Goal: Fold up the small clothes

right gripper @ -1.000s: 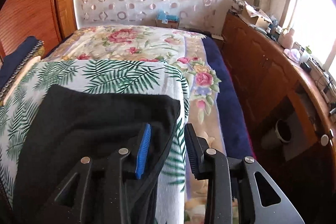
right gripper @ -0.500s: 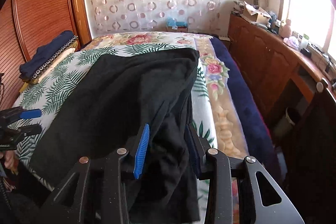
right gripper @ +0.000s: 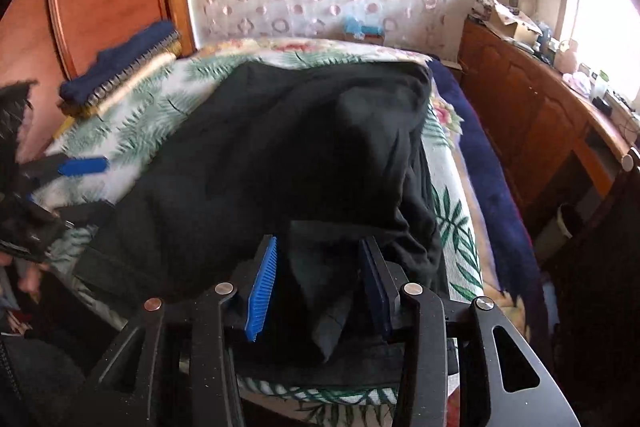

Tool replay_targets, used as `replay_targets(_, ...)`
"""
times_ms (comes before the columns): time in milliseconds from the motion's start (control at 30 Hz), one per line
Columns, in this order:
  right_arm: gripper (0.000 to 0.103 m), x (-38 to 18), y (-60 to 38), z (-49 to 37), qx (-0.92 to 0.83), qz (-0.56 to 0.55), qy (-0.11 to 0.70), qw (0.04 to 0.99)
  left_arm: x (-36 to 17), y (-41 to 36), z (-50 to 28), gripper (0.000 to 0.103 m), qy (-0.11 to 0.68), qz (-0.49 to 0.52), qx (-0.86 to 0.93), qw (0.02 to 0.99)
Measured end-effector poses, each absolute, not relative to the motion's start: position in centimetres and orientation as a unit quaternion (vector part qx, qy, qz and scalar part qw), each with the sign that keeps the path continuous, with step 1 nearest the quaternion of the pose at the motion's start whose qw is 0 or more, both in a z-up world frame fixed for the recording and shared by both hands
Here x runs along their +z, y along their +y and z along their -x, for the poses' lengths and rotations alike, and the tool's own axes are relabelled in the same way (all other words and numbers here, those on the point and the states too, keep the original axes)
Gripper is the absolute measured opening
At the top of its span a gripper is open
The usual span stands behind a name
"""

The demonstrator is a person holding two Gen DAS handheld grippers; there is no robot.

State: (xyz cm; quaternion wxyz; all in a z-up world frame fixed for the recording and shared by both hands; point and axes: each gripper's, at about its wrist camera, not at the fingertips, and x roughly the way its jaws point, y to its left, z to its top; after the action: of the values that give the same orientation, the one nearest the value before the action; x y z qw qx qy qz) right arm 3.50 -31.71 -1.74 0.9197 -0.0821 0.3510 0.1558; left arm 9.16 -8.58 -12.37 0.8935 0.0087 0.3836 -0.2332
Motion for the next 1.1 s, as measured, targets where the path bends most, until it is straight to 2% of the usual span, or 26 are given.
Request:
replay_targets(33, 0.043, -1.8, -32.0, -3.7, 0.151, 0.085, 0.353, 0.920, -12.3, -8.5, -9.1, 0.092, 0.383, -0.008, -0.233, 0.894)
replay_targets(67, 0.038, -1.8, -32.3, -3.7, 0.146, 0.084, 0.354, 0.920, -12.3, -8.5, -9.0, 0.092, 0.382, -0.009, -0.233, 0.894)
replay_targets(100, 0.018, -1.7, -32.9, -3.6, 0.145, 0.077, 0.351, 0.922, -12.3, -8.5, -9.0, 0.092, 0.382, -0.010, -0.233, 0.894)
replay_targets(133, 0.008, -1.6, -33.2, -3.3, 0.145, 0.071, 0.348, 0.923, -12.4, -8.5, -9.0, 0.092, 0.383, -0.011, -0.233, 0.894)
replay_targets(300, 0.007, -0.5, -36.6, -0.2, 0.123, 0.048, 0.328, 0.935, -12.4, -8.7, -8.8, 0.092, 0.383, -0.011, -0.237, 0.893)
replay_targets(467, 0.007, -1.9, -38.0, 0.5, 0.110, 0.044, 0.360, 0.926, -12.5, -9.3, -8.8, 0.092, 0.386, -0.016, -0.244, 0.890)
replay_targets(500, 0.007, -2.1, -38.0, 0.4, 0.109, 0.040, 0.361, 0.925, -12.5, -9.4, -8.7, 0.092, 0.387, -0.017, -0.246, 0.889)
replay_targets(567, 0.024, -2.0, -38.0, -0.1, 0.104, 0.031, 0.361, 0.926, -12.6, -9.6, -8.7, 0.092, 0.388, -0.020, -0.247, 0.887)
replay_targets(600, 0.036, -1.9, -38.0, -0.3, 0.098, 0.032, 0.356, 0.929, -12.6, -9.6, -8.7, 0.092, 0.389, -0.020, -0.248, 0.887)
replay_targets(667, 0.039, -1.9, -37.8, -1.2, 0.091, 0.033, 0.349, 0.932, -12.8, -9.5, -8.9, 0.092, 0.393, -0.017, -0.245, 0.886)
replay_targets(733, 0.047, -2.3, -37.6, -2.1, 0.088, 0.029, 0.353, 0.931, -13.0, -9.4, -9.1, 0.092, 0.400, -0.011, -0.246, 0.883)
replay_targets(1100, 0.048, -3.1, -38.8, -2.8, 0.117, -0.010, 0.368, 0.922, -13.3, -9.9, -8.9, 0.092, 0.403, -0.021, -0.248, 0.881)
